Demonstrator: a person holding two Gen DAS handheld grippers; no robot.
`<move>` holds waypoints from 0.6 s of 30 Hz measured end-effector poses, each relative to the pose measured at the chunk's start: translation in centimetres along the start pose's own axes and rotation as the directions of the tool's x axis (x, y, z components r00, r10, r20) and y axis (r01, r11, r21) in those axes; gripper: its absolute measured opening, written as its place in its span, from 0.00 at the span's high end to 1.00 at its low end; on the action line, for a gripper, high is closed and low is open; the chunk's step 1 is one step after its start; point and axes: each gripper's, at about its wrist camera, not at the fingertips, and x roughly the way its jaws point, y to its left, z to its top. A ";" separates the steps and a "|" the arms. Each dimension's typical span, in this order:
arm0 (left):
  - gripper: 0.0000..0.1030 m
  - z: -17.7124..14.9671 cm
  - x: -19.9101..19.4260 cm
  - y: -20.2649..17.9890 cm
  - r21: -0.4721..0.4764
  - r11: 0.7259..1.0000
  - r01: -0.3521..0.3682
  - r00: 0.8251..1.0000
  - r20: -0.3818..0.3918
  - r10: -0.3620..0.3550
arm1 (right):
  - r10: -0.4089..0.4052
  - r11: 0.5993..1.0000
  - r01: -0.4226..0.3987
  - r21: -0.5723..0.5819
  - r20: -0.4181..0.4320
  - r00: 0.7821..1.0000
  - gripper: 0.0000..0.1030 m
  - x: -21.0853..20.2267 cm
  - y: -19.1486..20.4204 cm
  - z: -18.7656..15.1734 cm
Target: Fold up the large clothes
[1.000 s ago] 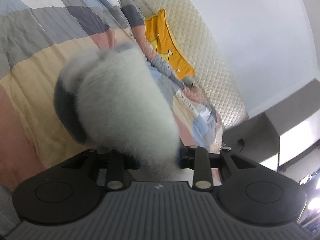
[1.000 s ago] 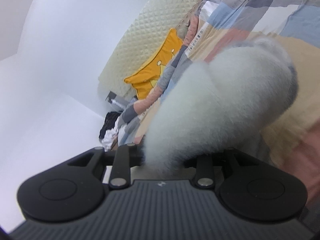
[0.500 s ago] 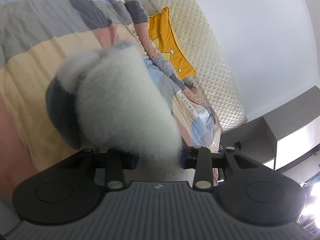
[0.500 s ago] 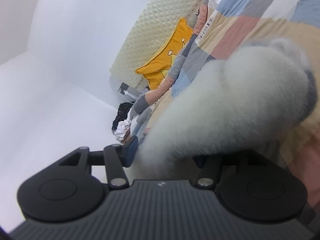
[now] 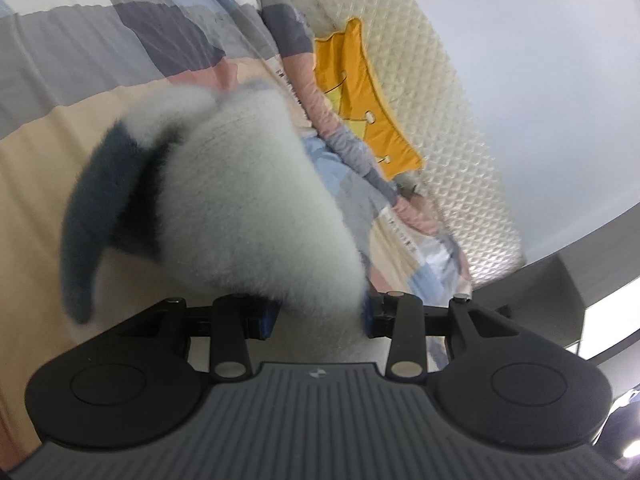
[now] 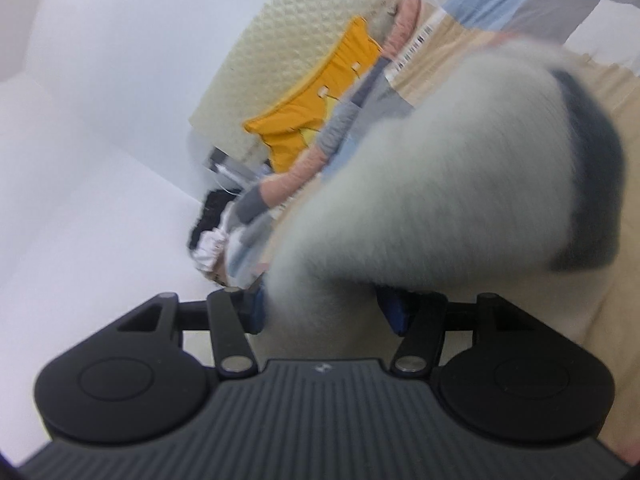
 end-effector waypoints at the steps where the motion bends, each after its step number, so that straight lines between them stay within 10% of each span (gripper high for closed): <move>1: 0.58 0.4 1.0 0.1 0.011 1.000 -0.012 1.000 -0.007 0.012 | -0.016 1.000 0.016 -0.001 -0.013 1.000 0.42 0.9 -0.4 0.4; 18: 0.58 3.1 14.2 7.0 0.053 0.998 -0.025 0.998 -0.060 0.028 | -0.118 0.985 0.108 -0.136 -0.069 0.991 0.43 10.2 -4.8 0.3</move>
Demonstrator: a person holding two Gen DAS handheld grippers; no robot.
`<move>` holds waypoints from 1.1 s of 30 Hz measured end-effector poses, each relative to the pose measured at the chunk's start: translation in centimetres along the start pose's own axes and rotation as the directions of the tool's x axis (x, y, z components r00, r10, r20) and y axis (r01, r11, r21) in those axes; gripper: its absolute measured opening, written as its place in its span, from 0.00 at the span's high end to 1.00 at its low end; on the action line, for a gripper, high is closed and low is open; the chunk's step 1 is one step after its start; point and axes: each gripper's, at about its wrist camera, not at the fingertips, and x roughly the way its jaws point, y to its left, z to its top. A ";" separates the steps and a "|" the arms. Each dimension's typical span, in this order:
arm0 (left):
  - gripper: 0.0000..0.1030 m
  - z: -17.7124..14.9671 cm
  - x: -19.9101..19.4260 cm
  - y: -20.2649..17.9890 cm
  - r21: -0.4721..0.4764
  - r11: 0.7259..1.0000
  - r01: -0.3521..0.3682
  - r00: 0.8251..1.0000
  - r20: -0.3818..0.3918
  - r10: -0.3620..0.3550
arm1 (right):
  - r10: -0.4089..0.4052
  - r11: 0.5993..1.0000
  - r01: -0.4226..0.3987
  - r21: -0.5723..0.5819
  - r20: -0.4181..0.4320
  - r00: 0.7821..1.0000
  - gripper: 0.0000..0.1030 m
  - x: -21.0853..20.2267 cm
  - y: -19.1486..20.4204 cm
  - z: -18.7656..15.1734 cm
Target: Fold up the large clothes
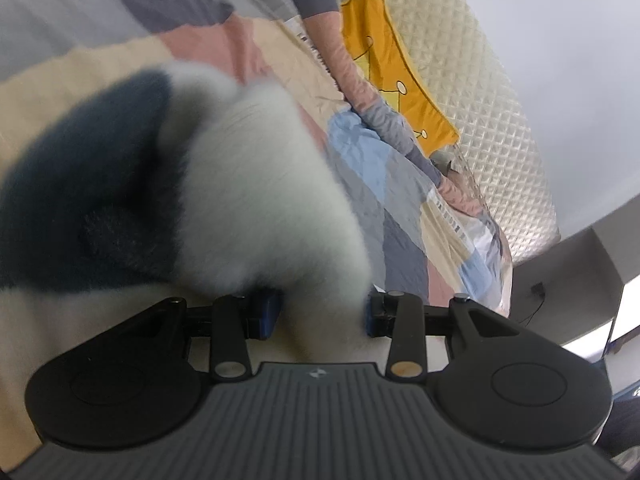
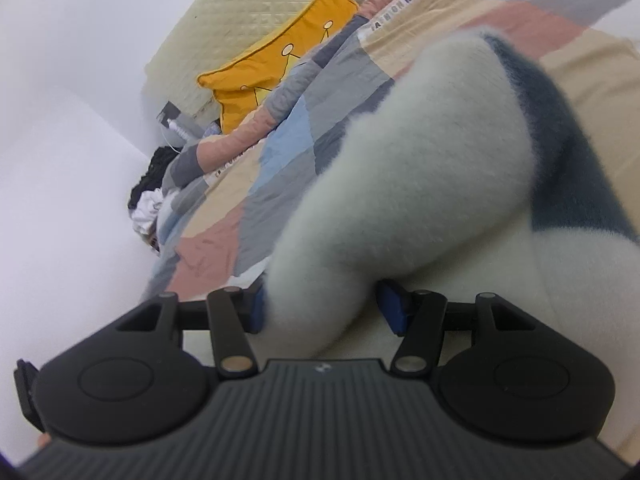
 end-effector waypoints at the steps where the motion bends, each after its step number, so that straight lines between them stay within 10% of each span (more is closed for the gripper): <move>1: 0.58 0.0 0.3 0.2 0.006 1.000 0.001 1.000 0.001 -0.001 | 0.003 1.000 -0.003 0.004 0.001 1.000 0.43 0.3 -0.2 0.2; 17: 0.49 -2.8 -4.0 -2.7 0.081 0.996 -0.045 0.997 0.061 0.041 | -0.023 0.997 0.025 -0.068 0.040 0.999 0.43 -1.3 1.4 0.0; 20: 0.43 -4.2 -6.5 -4.2 0.140 0.987 -0.074 0.994 0.089 0.062 | -0.088 0.986 0.098 -0.132 0.083 0.993 0.29 -2.9 2.7 -0.4; 33: 0.40 -9.0 -4.9 -9.1 0.511 0.818 -0.266 0.964 0.141 0.226 | -0.140 0.907 0.163 -0.389 0.087 0.986 0.25 -5.0 6.0 -2.6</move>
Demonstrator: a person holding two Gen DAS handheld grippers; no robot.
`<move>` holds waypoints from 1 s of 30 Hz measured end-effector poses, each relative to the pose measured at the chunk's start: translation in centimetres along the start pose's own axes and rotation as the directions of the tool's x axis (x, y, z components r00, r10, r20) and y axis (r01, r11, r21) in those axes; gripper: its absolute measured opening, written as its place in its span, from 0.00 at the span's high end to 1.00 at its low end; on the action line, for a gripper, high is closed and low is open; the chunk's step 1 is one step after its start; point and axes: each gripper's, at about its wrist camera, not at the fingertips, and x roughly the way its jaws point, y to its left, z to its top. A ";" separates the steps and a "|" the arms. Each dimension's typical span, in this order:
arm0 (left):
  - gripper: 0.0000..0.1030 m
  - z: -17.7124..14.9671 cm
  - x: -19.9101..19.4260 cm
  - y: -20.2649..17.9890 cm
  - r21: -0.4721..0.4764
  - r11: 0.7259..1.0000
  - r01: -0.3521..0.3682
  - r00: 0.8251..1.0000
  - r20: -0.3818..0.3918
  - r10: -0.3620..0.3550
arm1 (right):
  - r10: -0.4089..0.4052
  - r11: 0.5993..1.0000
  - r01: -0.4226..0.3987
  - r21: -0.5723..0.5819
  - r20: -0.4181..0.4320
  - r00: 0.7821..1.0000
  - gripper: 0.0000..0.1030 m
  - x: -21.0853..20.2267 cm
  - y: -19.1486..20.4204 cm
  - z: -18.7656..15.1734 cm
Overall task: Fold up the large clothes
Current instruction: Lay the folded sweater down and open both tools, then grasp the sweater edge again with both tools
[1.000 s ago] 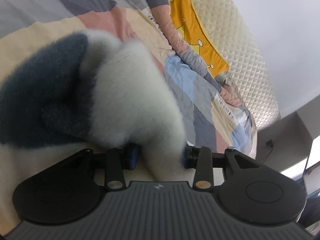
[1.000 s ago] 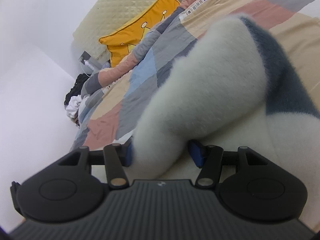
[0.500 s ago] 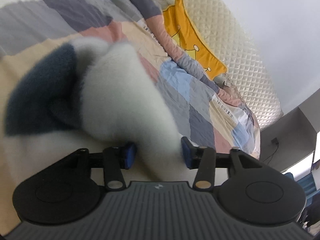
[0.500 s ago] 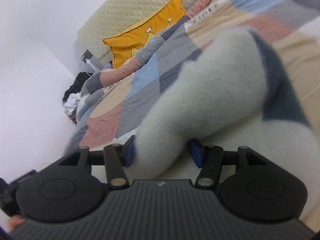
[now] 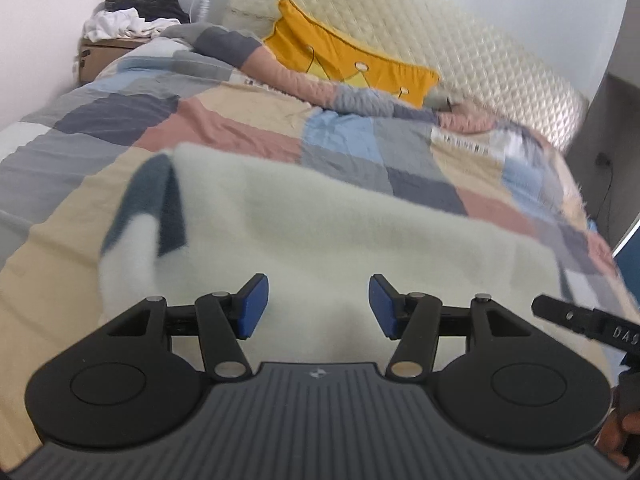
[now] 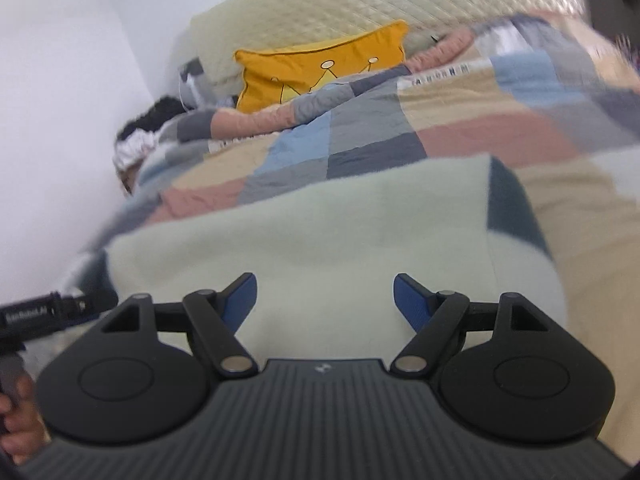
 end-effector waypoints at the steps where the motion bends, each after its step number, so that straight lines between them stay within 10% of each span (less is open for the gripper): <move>1: 0.40 0.0 0.6 -0.3 0.011 1.000 -0.018 1.000 -0.005 0.018 | 0.000 1.000 0.000 -0.010 -0.002 1.000 0.25 0.4 0.0 0.1; 17: 0.40 0.1 7.1 1.3 0.046 0.997 -0.067 0.995 -0.072 0.070 | -0.074 0.991 0.064 -0.119 -0.078 0.994 0.21 6.4 -1.5 -0.5; 30: 0.39 -0.7 1.2 0.5 0.005 1.000 -0.012 0.999 -0.045 0.012 | -0.038 0.998 0.034 -0.052 -0.059 0.998 0.22 3.2 -0.7 -1.0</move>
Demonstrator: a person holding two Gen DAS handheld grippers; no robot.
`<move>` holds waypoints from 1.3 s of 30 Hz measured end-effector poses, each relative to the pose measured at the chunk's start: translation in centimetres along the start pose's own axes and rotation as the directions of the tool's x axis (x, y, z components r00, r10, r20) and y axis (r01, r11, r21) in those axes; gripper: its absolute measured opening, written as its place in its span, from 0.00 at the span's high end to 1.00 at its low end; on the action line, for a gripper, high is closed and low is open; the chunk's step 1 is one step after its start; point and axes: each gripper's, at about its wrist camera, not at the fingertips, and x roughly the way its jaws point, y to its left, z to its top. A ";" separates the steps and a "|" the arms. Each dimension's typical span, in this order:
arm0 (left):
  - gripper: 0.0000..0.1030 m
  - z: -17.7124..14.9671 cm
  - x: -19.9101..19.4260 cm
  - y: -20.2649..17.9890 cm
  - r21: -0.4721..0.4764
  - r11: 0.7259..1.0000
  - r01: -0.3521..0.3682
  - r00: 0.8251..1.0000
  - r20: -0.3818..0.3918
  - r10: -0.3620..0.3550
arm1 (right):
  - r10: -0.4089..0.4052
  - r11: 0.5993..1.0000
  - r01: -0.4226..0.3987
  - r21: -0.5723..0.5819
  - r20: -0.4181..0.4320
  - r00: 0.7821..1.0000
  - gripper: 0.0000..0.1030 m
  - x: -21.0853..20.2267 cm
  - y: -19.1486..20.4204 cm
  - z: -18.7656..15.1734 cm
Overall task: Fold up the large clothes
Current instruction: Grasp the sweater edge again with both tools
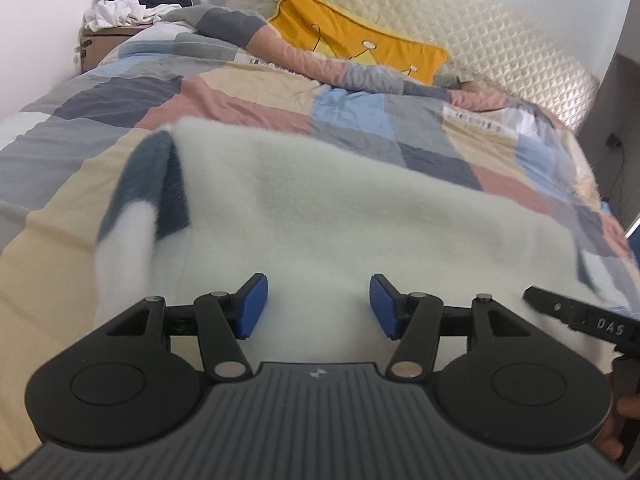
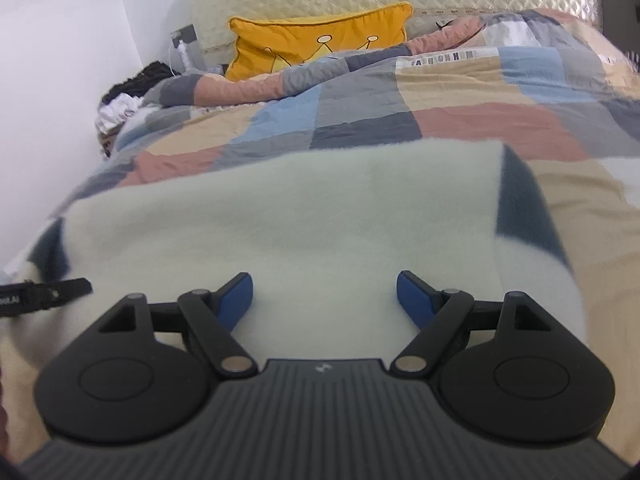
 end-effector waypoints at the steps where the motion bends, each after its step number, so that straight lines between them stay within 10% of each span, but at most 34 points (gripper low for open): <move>1: 0.39 -0.1 -0.8 0.0 -0.013 1.000 0.009 1.000 0.001 -0.009 | 0.013 1.000 -0.013 0.014 -0.004 1.000 0.22 -0.7 0.2 -0.2; 13: 0.33 -2.8 -6.6 1.5 -0.139 0.987 0.079 0.996 -0.022 -0.083 | 0.211 0.964 -0.190 0.187 -0.097 0.973 0.19 -5.3 0.8 -2.4; 24: 0.23 -4.9 -4.5 1.9 -0.282 0.953 0.110 0.979 -0.136 -0.153 | 0.398 0.799 -0.242 0.550 -0.181 0.900 0.16 -0.5 -1.4 -5.0; 29: 0.23 -5.6 -2.7 4.5 -0.455 0.884 0.105 0.964 -0.170 -0.202 | 0.410 0.665 -0.243 0.706 -0.073 0.909 0.16 0.0 -3.2 -6.0; 32: 0.23 -5.8 -2.3 6.3 -0.532 0.842 0.094 0.965 -0.158 -0.207 | 0.369 0.676 -0.242 0.696 -0.036 0.929 0.00 -0.5 -3.2 -5.5; 39: 0.22 -7.0 -1.1 9.4 -0.731 0.669 0.134 0.954 -0.087 -0.286 | 0.398 0.555 -0.255 0.791 0.017 0.917 0.00 0.2 -3.5 -6.8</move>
